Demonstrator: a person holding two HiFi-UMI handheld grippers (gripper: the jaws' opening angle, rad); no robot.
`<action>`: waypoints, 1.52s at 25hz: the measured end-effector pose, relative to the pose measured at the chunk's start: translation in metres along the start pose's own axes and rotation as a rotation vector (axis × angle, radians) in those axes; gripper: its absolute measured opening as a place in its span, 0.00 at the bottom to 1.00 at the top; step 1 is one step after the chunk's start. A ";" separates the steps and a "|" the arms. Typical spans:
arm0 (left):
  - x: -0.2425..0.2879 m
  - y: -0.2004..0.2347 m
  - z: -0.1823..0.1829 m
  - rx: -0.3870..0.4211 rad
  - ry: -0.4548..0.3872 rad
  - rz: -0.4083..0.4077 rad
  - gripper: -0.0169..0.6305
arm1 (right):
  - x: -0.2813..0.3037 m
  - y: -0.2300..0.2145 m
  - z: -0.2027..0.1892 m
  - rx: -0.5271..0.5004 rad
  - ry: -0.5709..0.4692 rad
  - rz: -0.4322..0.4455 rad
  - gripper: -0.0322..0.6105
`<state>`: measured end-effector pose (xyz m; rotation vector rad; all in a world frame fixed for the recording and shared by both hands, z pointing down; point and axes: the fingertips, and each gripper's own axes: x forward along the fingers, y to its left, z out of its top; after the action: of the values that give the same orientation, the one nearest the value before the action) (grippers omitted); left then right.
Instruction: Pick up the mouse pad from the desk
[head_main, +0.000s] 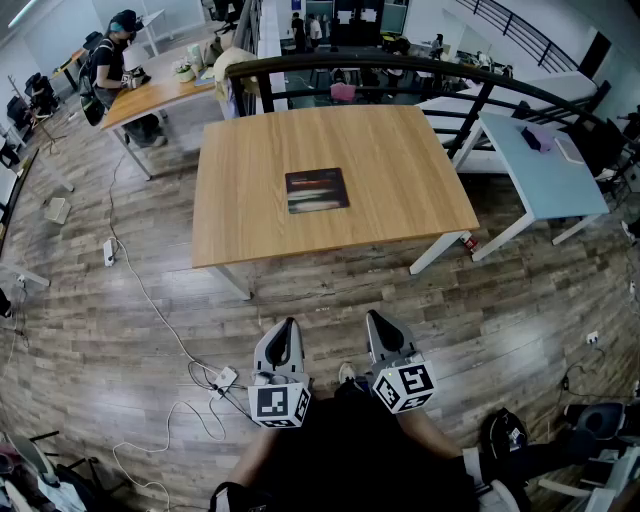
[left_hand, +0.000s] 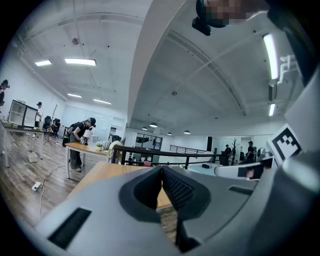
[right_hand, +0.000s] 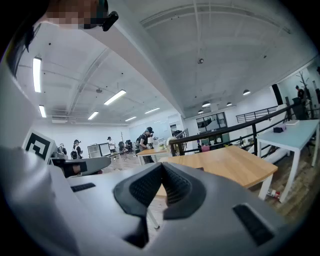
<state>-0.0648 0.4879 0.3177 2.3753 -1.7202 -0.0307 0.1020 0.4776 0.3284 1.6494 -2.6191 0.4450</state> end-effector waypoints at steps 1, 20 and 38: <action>0.001 -0.001 0.001 0.000 -0.002 0.000 0.06 | 0.001 -0.001 0.001 -0.001 -0.001 0.001 0.10; -0.002 -0.004 0.003 -0.012 -0.010 -0.005 0.06 | -0.004 -0.001 0.006 0.027 -0.018 -0.005 0.10; -0.023 0.034 0.005 -0.019 -0.009 -0.009 0.06 | 0.007 0.028 -0.002 0.017 -0.018 -0.046 0.10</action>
<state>-0.1043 0.4984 0.3168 2.3730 -1.7063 -0.0589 0.0735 0.4832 0.3246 1.7236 -2.5908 0.4548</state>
